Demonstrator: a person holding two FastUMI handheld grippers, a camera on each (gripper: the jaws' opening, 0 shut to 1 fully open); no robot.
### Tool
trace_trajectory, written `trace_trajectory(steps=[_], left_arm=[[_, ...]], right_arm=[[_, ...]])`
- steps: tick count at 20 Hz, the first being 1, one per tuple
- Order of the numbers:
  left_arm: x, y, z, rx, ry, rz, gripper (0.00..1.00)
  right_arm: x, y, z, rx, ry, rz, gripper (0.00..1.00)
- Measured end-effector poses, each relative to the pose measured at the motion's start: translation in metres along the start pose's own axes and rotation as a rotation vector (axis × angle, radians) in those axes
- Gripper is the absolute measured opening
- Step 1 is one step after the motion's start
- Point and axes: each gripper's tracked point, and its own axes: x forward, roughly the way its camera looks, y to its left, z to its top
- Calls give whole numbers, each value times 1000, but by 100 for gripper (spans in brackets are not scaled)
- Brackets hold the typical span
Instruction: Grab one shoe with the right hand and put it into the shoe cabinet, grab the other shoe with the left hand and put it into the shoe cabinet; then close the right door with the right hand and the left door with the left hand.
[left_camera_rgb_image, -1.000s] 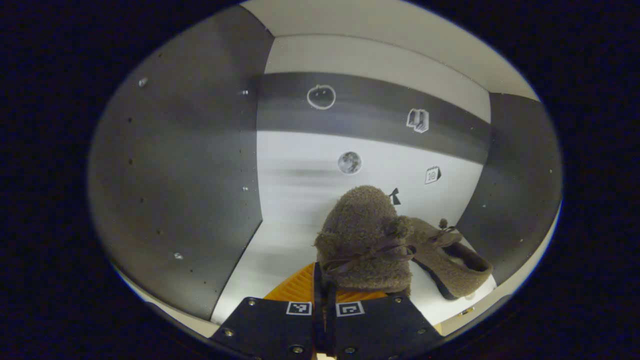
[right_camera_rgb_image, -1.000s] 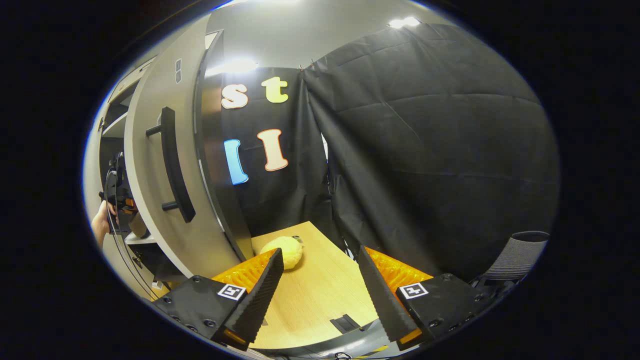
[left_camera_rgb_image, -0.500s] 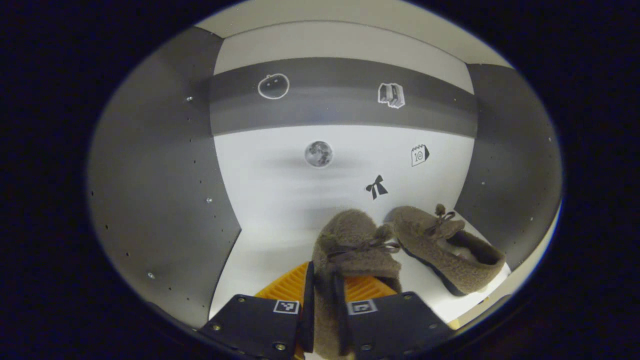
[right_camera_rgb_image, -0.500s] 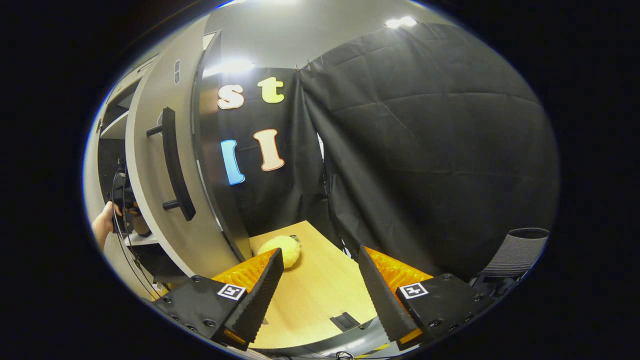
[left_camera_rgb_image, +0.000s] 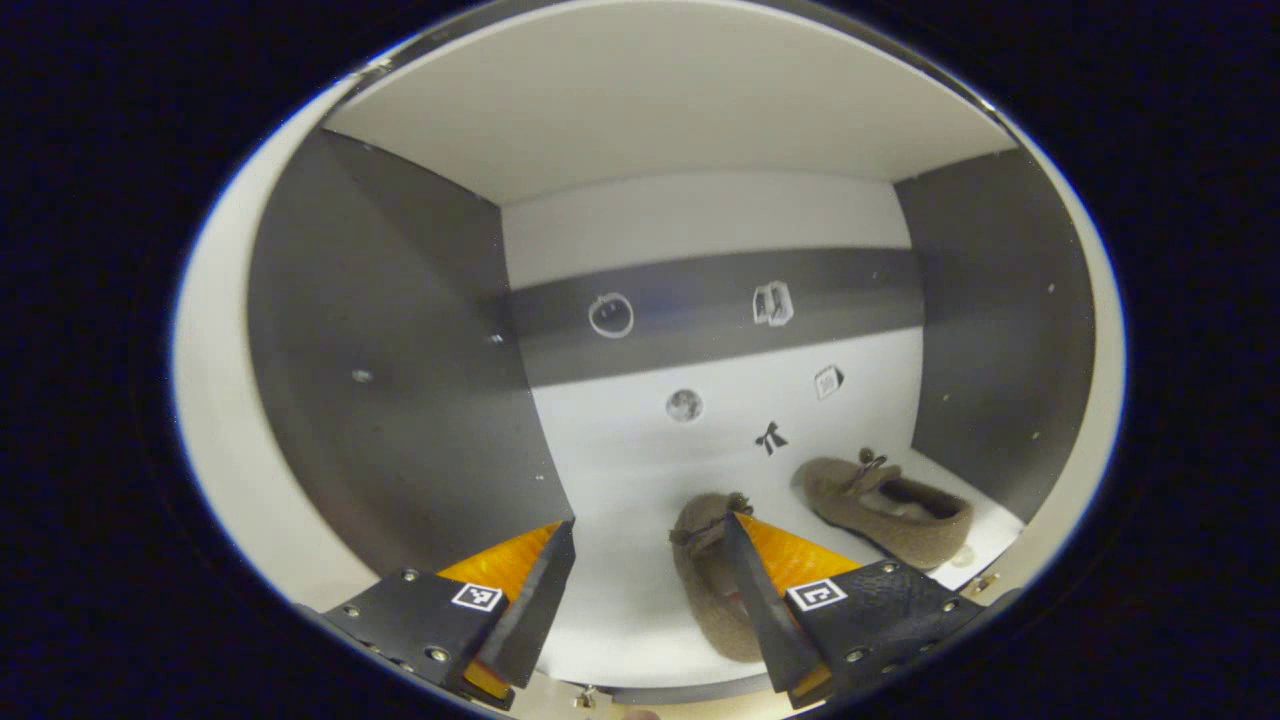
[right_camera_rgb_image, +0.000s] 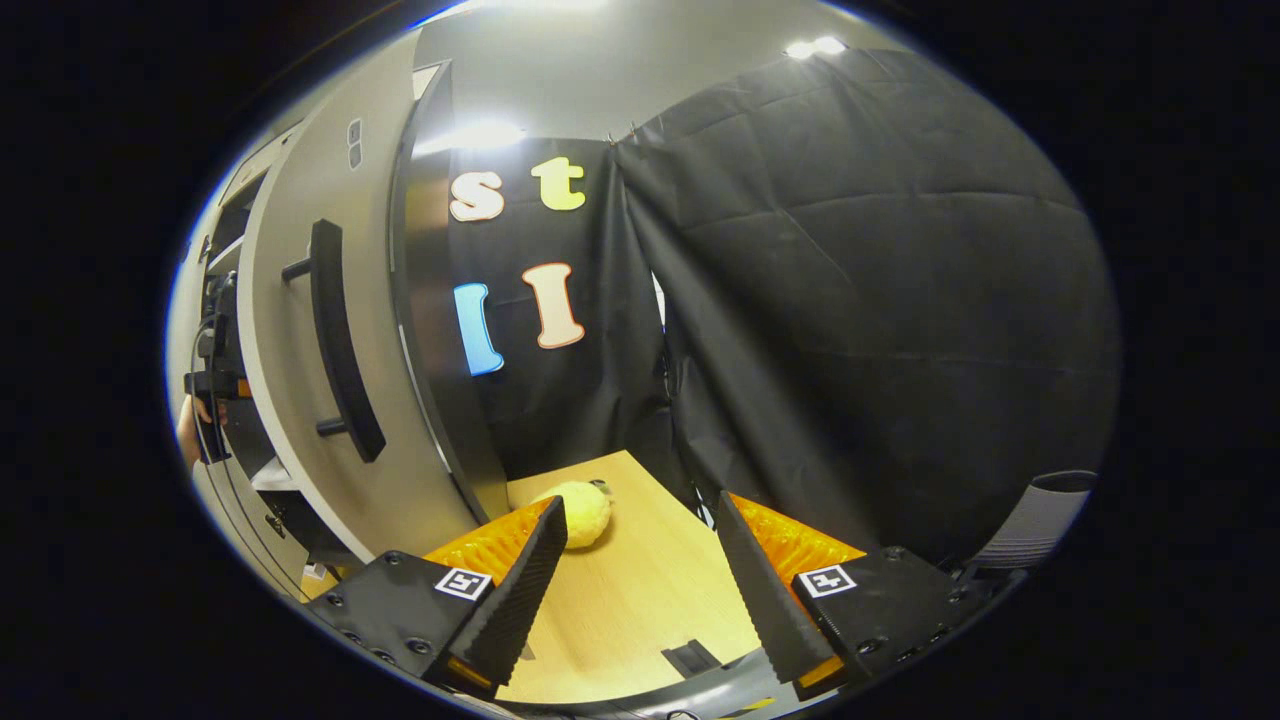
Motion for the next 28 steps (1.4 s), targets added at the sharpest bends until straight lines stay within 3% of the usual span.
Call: trace_trajectory(steps=[2, 3, 5, 10, 14, 15, 16, 18, 21, 22, 24, 25, 28], left_arm=[[-33, -4, 8, -54, -70, -15, 86], [-48, -4, 11, -64, -101, -18, 91], [-79, 0, 16, -78, -145, -5, 91], [-126, -7, 13, -131, -182, -6, 91], [-174, -11, 9, -135, -219, -16, 91], [-183, -15, 4, -151, -216, -37, 91], [-188, -18, -2, -170, -209, -47, 86], [-201, -20, -6, -189, -215, -45, 91], [-217, -22, -8, -174, -218, -27, 91], [-226, -25, -12, -175, -215, -26, 87], [-246, -26, -20, -182, -205, -20, 91], [-253, -25, -24, -187, -195, -14, 87], [-269, -21, -36, -200, -168, 15, 87]], right_arm=[[9, 4, 17, -15, -33, 26, 96], [13, 7, 25, -20, -49, 44, 92], [19, 16, 44, -24, -83, 84, 92], [29, 38, 85, -60, -149, 159, 95], [31, 51, 107, -13, -146, 192, 92], [33, 54, 113, -11, -148, 203, 95], [33, 56, 120, -12, -161, 212, 95], [35, 61, 131, -26, -182, 229, 95], [34, 73, 133, -42, -178, 274, 92], [33, 79, 131, -45, -168, 295, 95], [28, 93, 130, -51, -155, 343, 92], [25, 102, 128, -61, -144, 374, 95], [20, 105, 128, -84, -149, 367, 89]])
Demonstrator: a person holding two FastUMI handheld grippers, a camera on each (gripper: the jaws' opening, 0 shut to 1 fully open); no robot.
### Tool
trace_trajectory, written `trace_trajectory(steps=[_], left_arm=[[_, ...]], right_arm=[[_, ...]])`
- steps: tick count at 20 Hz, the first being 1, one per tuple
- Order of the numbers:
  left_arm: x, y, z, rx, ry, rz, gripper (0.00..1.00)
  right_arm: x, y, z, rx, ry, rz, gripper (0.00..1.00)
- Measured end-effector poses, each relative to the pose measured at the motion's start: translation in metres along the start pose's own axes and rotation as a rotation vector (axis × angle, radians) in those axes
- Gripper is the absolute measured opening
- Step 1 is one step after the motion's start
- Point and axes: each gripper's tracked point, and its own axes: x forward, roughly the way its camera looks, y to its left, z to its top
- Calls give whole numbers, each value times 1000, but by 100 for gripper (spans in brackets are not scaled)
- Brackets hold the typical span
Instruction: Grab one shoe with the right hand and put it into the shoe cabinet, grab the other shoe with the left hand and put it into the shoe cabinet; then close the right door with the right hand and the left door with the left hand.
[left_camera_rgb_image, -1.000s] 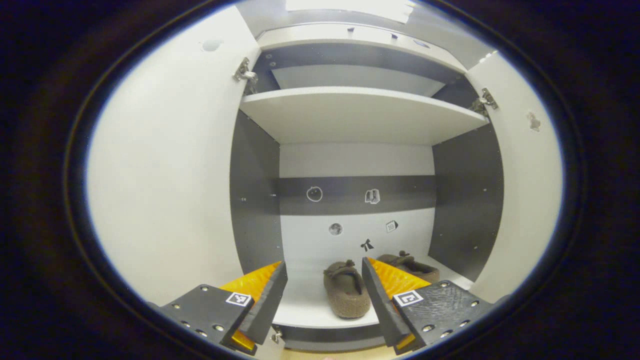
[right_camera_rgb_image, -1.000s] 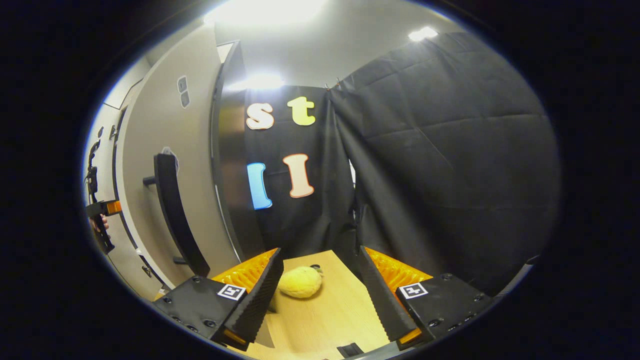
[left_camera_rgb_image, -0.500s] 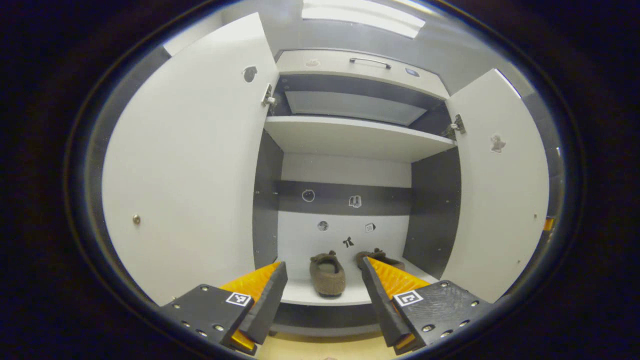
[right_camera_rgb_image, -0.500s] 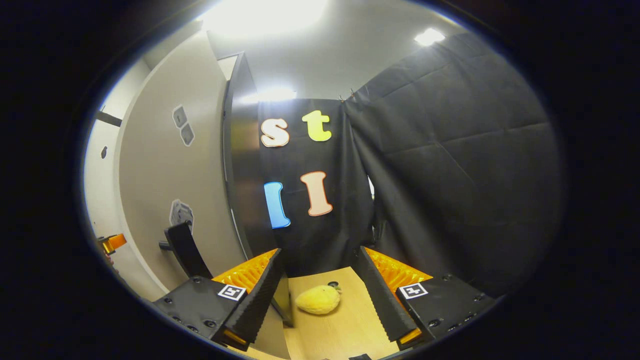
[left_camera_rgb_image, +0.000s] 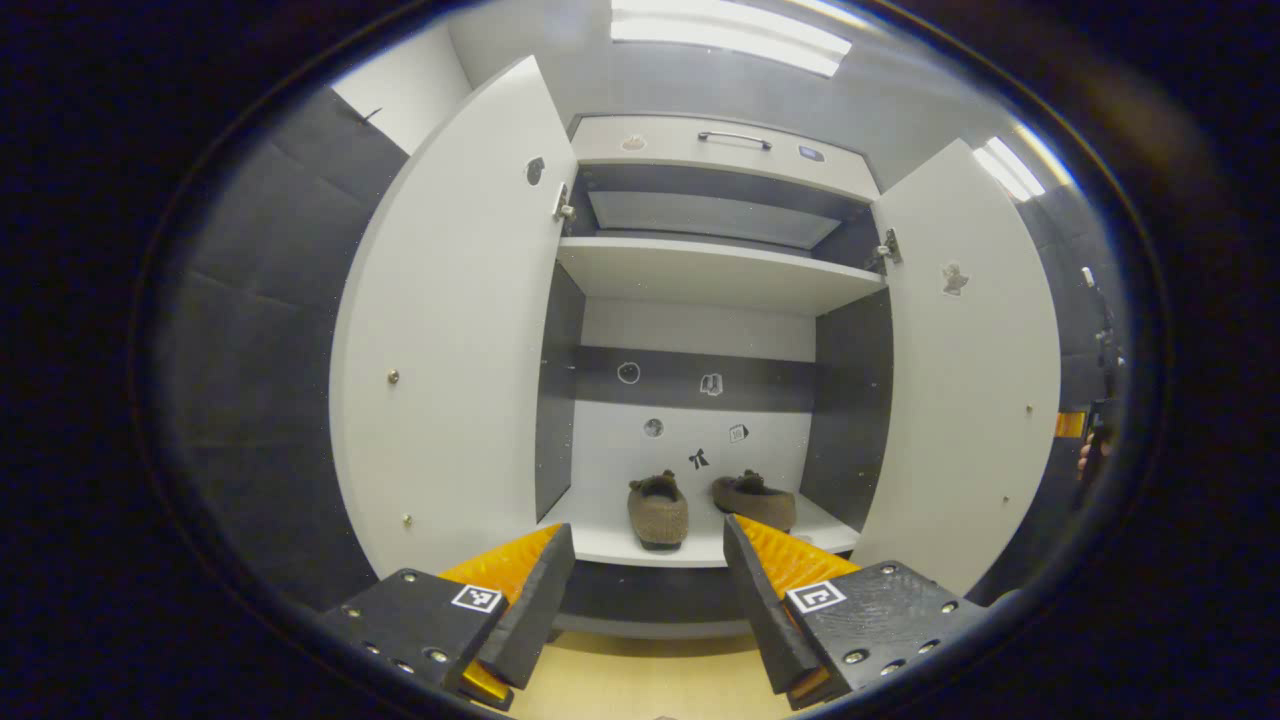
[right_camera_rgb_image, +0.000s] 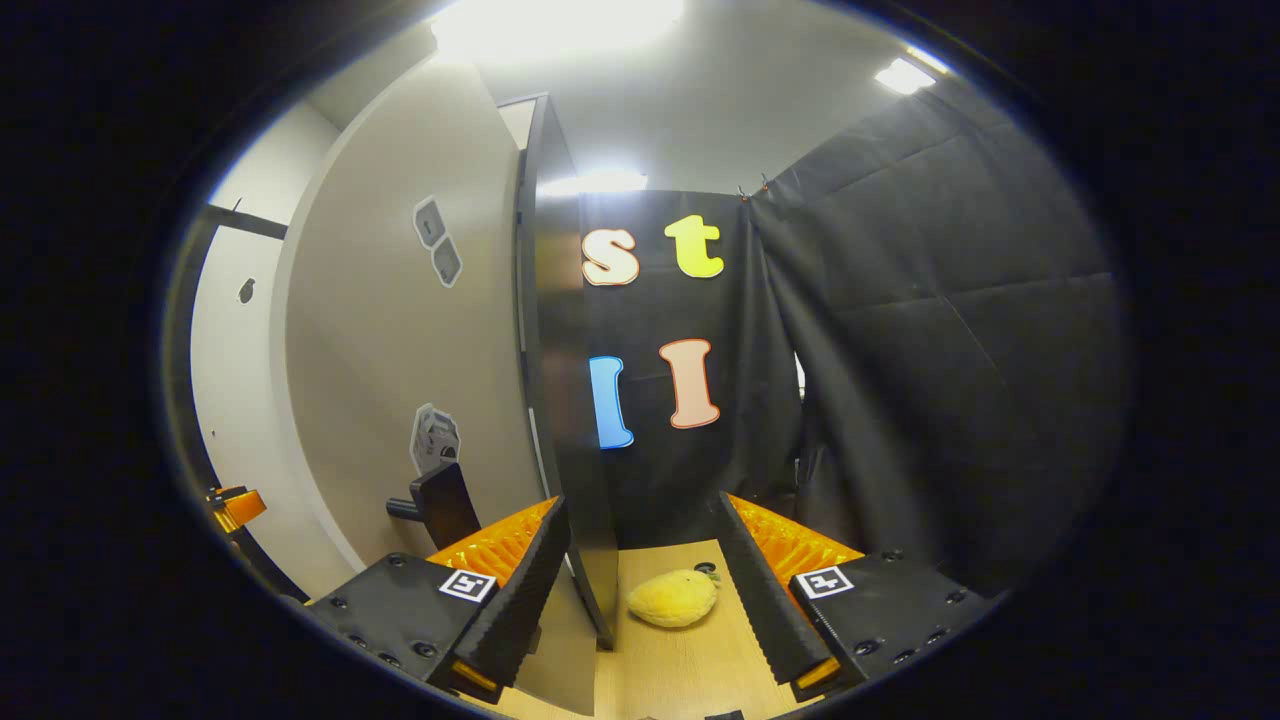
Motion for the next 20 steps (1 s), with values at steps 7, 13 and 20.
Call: trace_trajectory(steps=[7, 13, 20], left_arm=[[-39, 28, 11, 20, 23, 133, 90], [-52, 42, 9, -16, 77, 206, 87], [-85, 80, 18, -26, 74, 297, 87]], right_arm=[[1, 44, -11, 28, 39, 104, 94], [8, 90, -12, 47, 45, 186, 89], [29, 163, -26, 70, 74, 301, 89]])
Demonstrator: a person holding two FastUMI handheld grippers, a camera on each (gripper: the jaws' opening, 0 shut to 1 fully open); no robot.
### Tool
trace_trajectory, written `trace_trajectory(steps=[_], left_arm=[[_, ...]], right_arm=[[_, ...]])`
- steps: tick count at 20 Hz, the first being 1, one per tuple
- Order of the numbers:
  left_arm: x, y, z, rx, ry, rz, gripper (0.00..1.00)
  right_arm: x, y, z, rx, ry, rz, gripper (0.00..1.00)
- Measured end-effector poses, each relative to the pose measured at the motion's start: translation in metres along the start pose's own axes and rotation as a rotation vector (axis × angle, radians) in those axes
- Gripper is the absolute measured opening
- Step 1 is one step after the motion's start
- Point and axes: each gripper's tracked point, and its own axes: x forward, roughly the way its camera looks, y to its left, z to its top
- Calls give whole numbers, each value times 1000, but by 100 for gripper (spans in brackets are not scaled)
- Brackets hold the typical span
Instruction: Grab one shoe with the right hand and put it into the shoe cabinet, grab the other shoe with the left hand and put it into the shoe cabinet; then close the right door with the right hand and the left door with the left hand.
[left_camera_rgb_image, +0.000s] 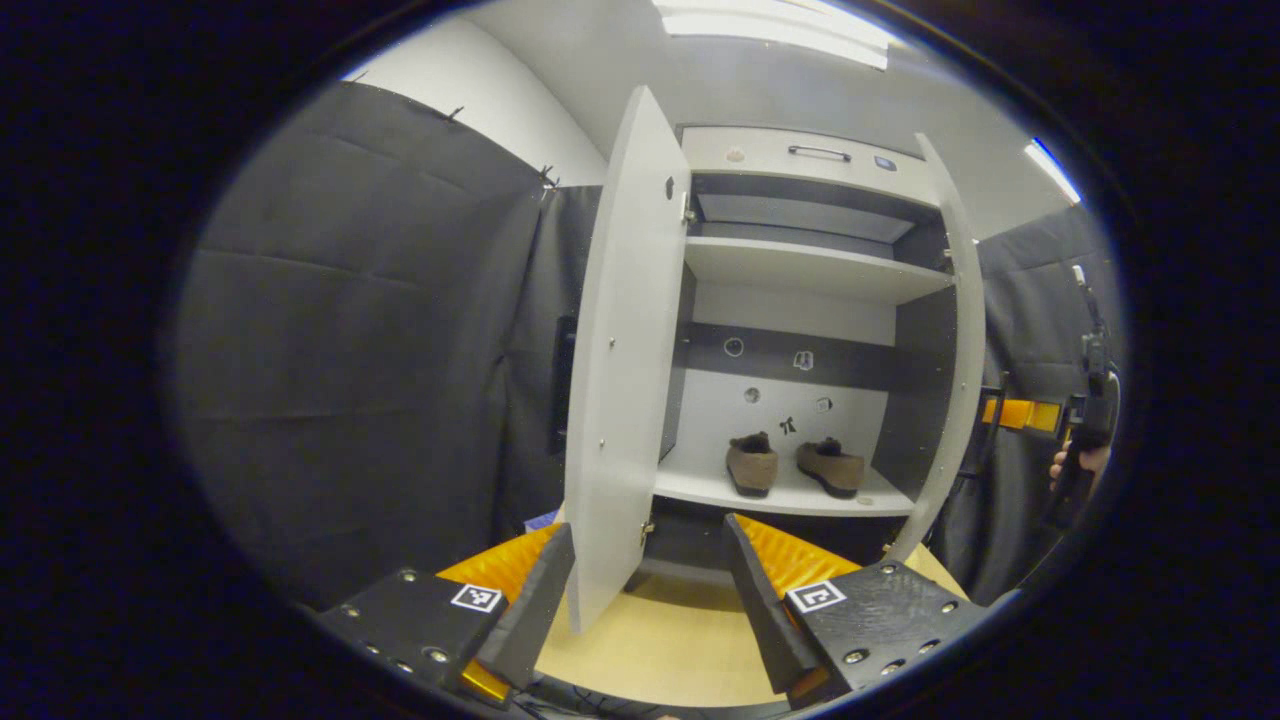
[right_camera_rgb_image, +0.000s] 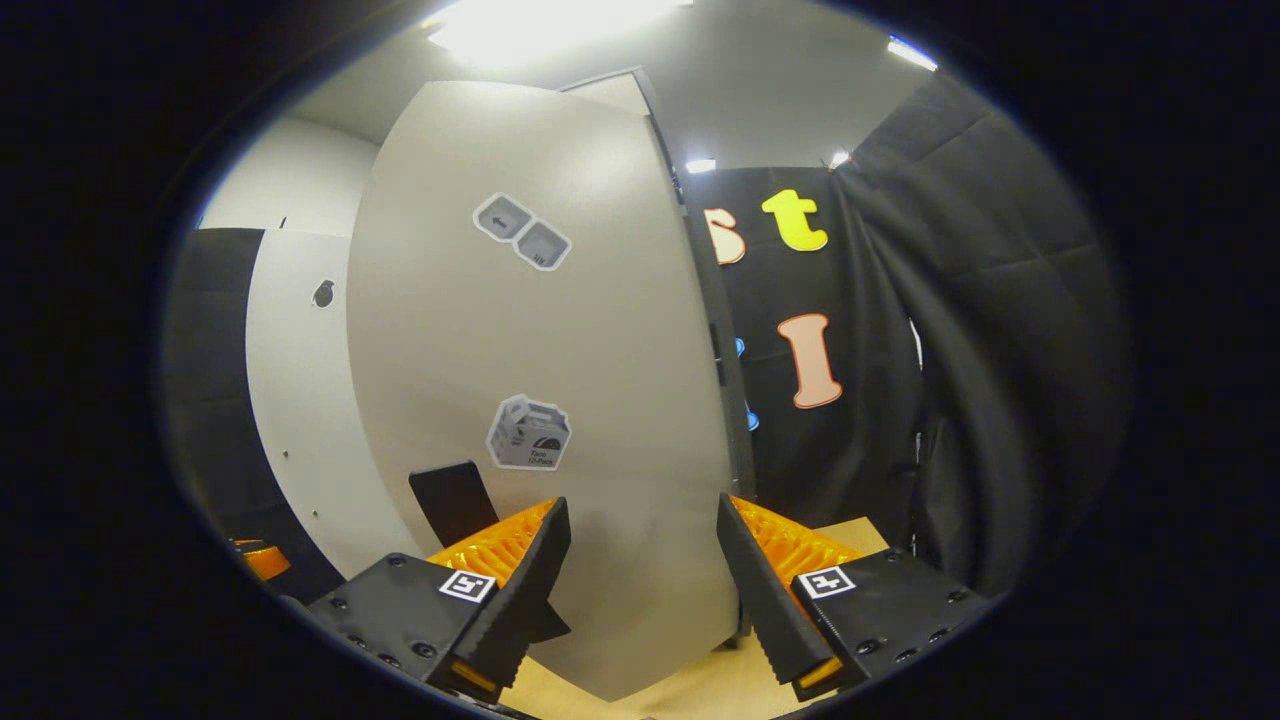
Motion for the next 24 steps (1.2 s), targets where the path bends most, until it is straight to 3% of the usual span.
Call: trace_trajectory(steps=[2, 3, 6, 7, 10, 12, 14, 16, 19, 24], left_arm=[[-7, 16, 1, 7, -3, 29, 87], [-11, 26, 3, 10, -8, 47, 87], [-18, 65, 4, -12, -2, 114, 87], [-20, 77, 4, -34, -3, 126, 91], [-16, 114, 5, -59, -2, 156, 82], [-9, 132, 9, -68, -9, 168, 83], [6, 142, 14, -75, -22, 152, 91], [30, 149, 21, -56, -40, 121, 87], [75, 156, 37, -20, -70, 38, 91], [144, 157, 65, -93, -95, -104, 87]], right_arm=[[9, 11, -18, -21, 66, 0, 95], [10, 15, -20, -33, 61, -5, 92], [8, 14, -23, -47, 38, -32, 95], [6, 12, -28, -45, 42, -47, 95], [-1, 6, -37, -28, 41, -91, 96], [-7, -2, -41, -43, 24, -127, 96], [-15, -9, -49, -59, 16, -167, 96], [-24, -11, -57, -56, 17, -190, 96], [-39, -15, -71, -60, 23, -229, 96], [-66, -16, -91, -25, 62, -290, 96]])
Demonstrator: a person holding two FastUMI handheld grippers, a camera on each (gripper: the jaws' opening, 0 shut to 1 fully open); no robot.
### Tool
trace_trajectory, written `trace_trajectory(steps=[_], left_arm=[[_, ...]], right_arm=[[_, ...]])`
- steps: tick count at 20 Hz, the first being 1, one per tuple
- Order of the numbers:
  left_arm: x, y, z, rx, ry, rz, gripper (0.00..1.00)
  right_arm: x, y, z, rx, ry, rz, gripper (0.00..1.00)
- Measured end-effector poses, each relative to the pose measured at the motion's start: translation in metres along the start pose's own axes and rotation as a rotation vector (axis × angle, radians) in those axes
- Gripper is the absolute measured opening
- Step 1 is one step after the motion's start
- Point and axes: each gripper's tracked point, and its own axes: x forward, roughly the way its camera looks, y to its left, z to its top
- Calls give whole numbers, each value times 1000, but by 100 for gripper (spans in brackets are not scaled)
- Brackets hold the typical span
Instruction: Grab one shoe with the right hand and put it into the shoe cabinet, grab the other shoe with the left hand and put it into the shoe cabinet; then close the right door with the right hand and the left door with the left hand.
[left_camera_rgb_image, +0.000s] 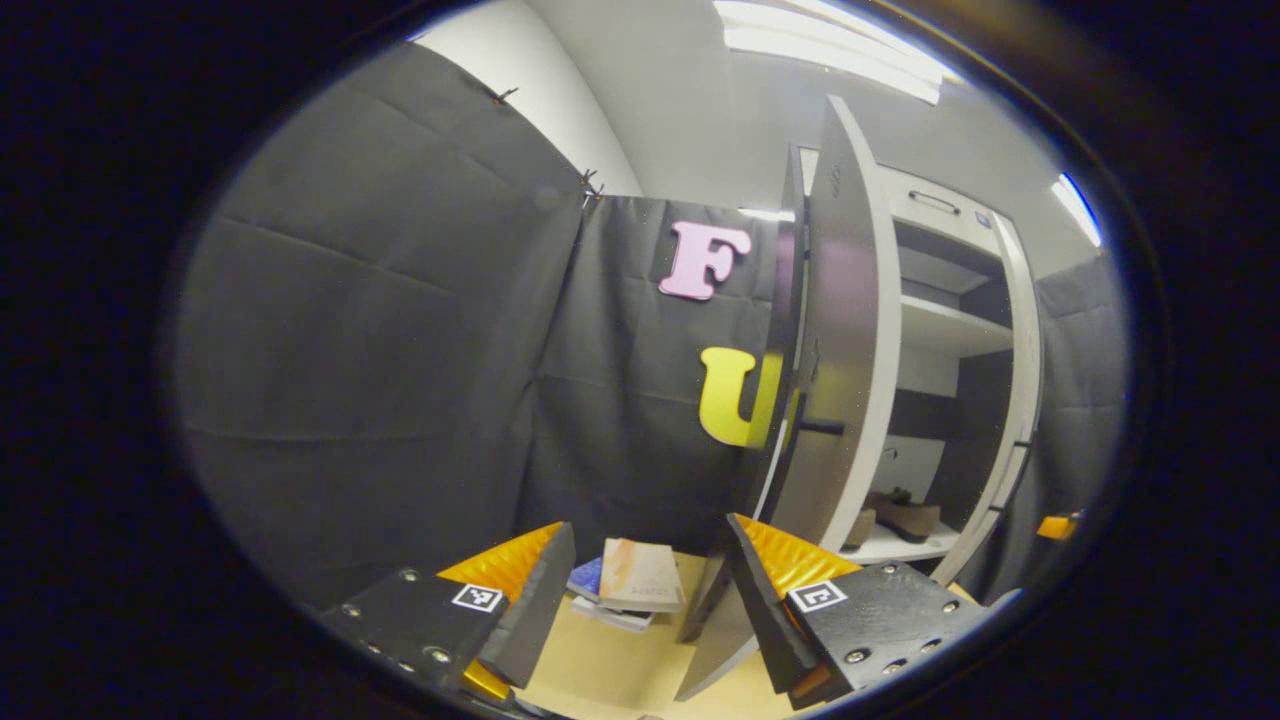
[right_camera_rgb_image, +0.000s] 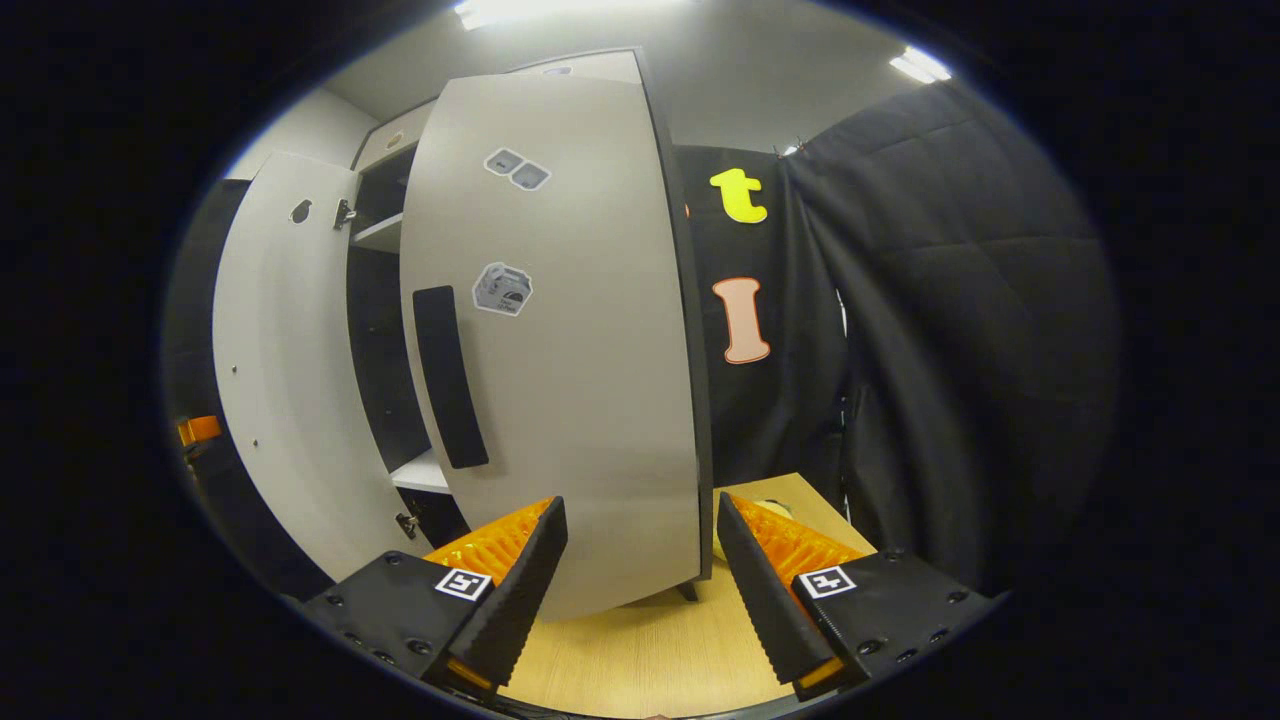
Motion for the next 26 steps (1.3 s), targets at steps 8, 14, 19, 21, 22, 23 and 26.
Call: trace_trajectory(steps=[8, 14, 19, 21, 22, 23, 26], left_arm=[[63, -13, 29, 112, 9, -242, 87], [67, -34, 24, 266, 37, -313, 86], [69, -41, 24, 204, 57, -343, 86], [71, -47, 22, 190, 68, -378, 86], [73, -49, 23, 186, 72, -395, 86], [74, -58, 23, 186, 73, -410, 91], [66, -90, 19, 221, 44, -412, 85]], right_arm=[[-26, -19, -16, 27, 28, -118, 96], [-29, -27, -22, 30, 34, -138, 96], [-32, -26, -29, -2, 54, -134, 96], [-33, -25, -28, -3, 50, -126, 96], [-31, -25, -29, -2, 52, -123, 96], [-31, -26, -30, 1, 55, -120, 96], [-28, -30, -28, 15, 55, -110, 96]])
